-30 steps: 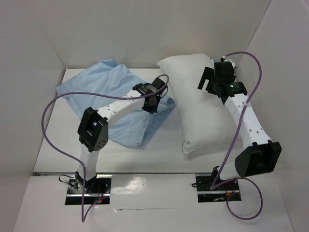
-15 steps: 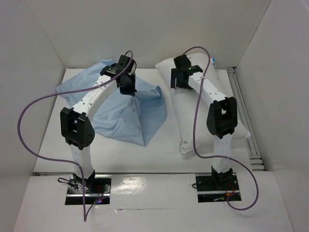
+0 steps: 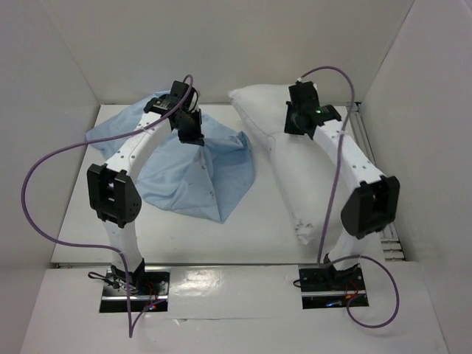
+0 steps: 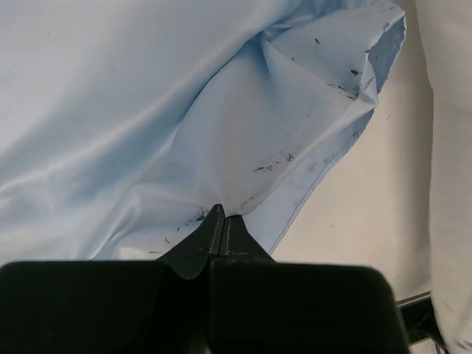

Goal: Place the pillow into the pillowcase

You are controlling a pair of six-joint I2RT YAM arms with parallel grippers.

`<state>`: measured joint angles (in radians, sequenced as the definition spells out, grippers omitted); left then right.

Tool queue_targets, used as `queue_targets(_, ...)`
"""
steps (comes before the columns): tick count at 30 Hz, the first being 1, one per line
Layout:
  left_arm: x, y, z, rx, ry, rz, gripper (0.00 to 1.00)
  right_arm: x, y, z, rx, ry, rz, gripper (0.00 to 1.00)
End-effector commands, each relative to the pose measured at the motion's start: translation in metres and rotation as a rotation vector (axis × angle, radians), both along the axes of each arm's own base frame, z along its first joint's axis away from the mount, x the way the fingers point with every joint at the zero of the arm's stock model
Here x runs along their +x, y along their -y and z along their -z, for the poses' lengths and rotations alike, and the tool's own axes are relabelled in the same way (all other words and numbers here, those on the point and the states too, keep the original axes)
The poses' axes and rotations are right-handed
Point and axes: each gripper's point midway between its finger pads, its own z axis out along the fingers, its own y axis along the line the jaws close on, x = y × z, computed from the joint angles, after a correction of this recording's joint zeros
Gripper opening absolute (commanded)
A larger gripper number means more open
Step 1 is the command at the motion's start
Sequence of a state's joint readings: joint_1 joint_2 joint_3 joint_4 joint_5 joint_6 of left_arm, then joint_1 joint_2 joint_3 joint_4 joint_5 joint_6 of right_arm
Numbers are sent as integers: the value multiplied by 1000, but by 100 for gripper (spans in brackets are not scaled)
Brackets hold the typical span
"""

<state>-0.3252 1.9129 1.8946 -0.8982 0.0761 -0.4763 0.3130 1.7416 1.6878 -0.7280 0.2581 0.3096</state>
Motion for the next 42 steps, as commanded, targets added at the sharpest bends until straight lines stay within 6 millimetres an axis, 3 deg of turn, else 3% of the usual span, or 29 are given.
queue_targets(1,6,-1,-21,-61,37,-9,0,-33,-20,-89,148,221,-146,0)
queue_targets(5,20,-21,-9,-95,-3,-57,0,-78,-22,-96,168,246,-292,0)
queue_targets(6,29,-35,-10,-106,5,-87,0,-96,-22,-93,184,237,-316,0)
queue_targets(9,42,-50,-2,-180,-36,-125,0,-132,-28,-83,232,217,-403,0)
queue_targets(12,50,-66,5,-236,-69,-168,0,-158,-29,-79,267,222,-425,0)
queue_targets(17,55,-77,5,-230,-54,-193,0,-187,-13,-85,253,225,-389,0)
queue_targets(18,55,-77,5,-230,-54,-193,0,-190,-12,-94,255,246,-391,0)
queue_targets(23,55,-77,10,-225,-63,-186,0,-213,-20,-109,270,259,-501,0)
queue_targets(29,52,-71,11,-259,-82,-162,0,-243,-35,-57,302,19,-649,0)
queue_targets(31,52,-71,-2,-287,-53,-150,0,-242,-33,-34,291,-46,-610,0)
queue_targets(32,51,-69,-3,-298,-55,-142,0,-240,-30,-32,273,-47,-578,9)
queue_targets(33,48,-65,-11,-318,-47,-127,0,-242,-26,-26,255,-93,-539,27)
queue_targets(35,48,-64,-20,-328,-29,-118,0,-233,-19,-36,196,-74,-498,82)
queue_targets(36,47,-64,-25,-329,-17,-116,0,-231,-17,-40,188,-69,-474,89)
queue_targets(38,47,-64,-35,-336,2,-120,0,-221,-15,-59,182,-20,-451,92)
queue_targets(40,48,-63,-41,-338,22,-116,0,-214,-14,-56,178,-36,-409,95)
queue_targets(42,49,-68,-48,-340,41,-122,0,-207,-5,-39,136,-104,-335,97)
